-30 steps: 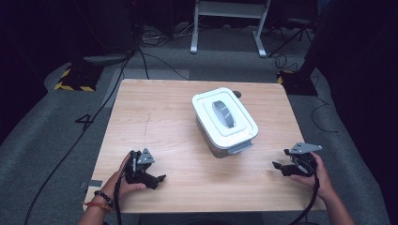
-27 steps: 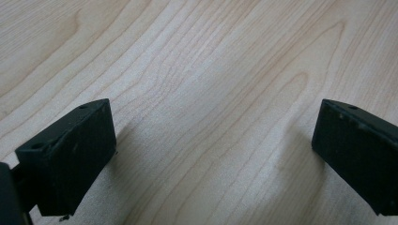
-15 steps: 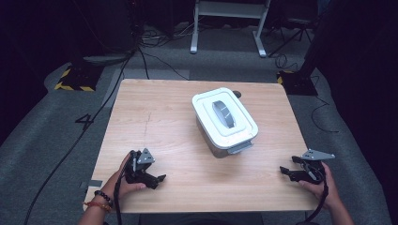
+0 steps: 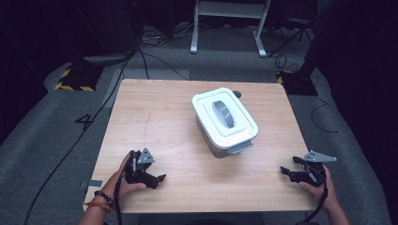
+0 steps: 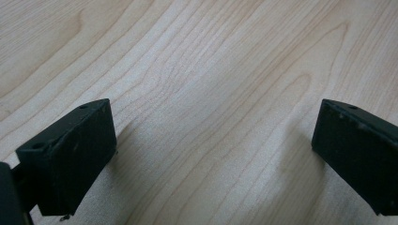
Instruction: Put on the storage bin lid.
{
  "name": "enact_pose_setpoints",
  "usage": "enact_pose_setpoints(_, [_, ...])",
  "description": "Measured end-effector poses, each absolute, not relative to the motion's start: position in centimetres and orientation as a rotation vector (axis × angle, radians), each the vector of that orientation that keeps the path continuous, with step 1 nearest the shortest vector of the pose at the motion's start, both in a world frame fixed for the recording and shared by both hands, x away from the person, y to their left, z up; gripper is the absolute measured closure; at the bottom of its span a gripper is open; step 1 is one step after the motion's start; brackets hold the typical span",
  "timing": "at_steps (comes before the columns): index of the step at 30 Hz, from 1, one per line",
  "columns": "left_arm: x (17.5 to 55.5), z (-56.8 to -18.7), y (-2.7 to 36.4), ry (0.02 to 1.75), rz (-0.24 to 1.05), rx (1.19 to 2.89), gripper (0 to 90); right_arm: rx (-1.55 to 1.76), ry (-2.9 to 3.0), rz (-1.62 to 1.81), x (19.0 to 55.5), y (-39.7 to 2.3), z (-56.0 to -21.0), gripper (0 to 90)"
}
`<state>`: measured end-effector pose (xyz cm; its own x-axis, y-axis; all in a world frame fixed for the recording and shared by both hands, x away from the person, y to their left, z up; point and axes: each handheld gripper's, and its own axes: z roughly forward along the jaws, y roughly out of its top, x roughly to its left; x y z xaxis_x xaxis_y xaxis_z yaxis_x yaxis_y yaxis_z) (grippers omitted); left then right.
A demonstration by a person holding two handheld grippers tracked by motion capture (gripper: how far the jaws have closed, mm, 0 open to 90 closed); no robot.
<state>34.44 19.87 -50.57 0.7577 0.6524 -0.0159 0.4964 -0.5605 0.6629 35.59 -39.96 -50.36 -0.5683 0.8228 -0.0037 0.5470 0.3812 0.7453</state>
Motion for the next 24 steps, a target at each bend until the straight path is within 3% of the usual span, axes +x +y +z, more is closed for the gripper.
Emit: enact_pose_setpoints(24, [34.36,-50.58,19.94,0.86,0.303,2.284,0.4,1.197,2.266,1.013,35.6,-39.98,-50.36,22.4])
